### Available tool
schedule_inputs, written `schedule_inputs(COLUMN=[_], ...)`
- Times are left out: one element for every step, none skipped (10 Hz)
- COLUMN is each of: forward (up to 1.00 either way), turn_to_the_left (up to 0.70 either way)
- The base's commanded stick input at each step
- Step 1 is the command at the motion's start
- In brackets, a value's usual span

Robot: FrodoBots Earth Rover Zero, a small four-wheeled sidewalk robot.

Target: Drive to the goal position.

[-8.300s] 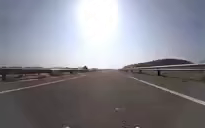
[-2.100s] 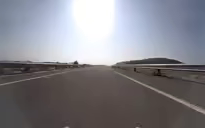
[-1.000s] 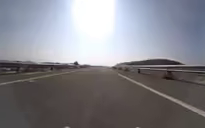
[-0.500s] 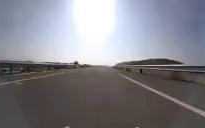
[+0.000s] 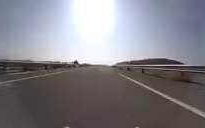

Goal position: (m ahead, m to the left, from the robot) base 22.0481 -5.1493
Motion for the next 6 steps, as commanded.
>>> schedule_inputs(forward=[1.00,1.00,1.00,1.00,1.00,1.00], turn_to_the_left=[0.00,0.00,0.00,0.00,0.00,0.00])
